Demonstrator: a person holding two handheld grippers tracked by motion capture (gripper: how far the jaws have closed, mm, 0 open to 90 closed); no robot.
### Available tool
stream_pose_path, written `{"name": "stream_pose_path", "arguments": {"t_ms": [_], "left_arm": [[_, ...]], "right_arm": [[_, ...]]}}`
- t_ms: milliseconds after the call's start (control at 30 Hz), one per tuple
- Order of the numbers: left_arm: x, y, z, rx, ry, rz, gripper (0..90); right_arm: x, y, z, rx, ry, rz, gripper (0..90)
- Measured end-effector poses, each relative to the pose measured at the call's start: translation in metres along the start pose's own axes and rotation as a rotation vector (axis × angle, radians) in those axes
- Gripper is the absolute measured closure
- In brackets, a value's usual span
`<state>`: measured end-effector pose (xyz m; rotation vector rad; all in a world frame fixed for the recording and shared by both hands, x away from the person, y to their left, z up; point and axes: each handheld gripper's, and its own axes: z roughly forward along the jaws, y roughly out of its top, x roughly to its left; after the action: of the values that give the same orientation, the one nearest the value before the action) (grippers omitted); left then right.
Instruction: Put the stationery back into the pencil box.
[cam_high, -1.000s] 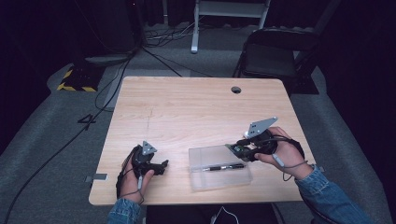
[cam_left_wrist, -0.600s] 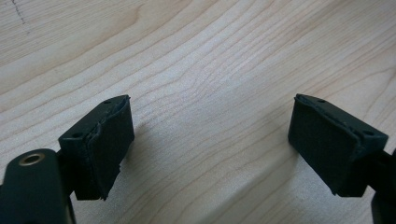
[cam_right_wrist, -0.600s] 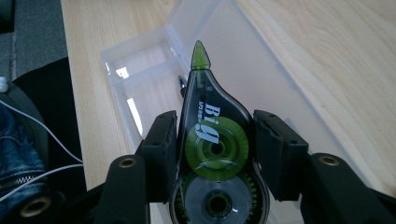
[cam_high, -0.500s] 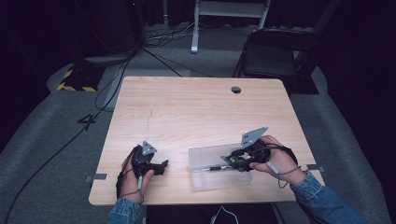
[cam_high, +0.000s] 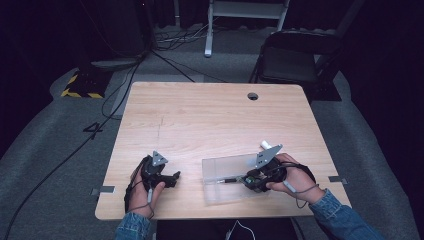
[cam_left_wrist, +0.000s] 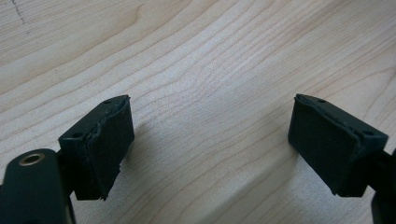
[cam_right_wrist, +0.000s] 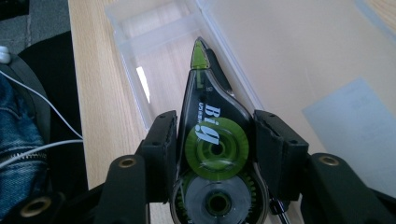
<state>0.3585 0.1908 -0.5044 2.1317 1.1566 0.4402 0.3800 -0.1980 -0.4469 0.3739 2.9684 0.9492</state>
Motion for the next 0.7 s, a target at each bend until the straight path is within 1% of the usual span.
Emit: {"name": "stream_pose_path", "arguments": {"t_ms": [267,400,700], "left_arm": [[0.0000,0.0000,0.0000,0.000,0.000,0.000,14.7],[0.0000,0.0000,0.0000,0.000,0.000,0.000,14.7],[-0.0001,0.0000,0.0000,-0.001,0.000,-0.001,14.7]], "right_arm": [[-0.0019,-0.0058,0.0034,0.035,-0.011,-0.018,52.0],[-0.0023,-0.0082,0.0060,0.057,-0.009,-0.029,51.9],[-0.0026,-0.0096,0.0095,0.071,0.003,-0.036,51.7]]}}
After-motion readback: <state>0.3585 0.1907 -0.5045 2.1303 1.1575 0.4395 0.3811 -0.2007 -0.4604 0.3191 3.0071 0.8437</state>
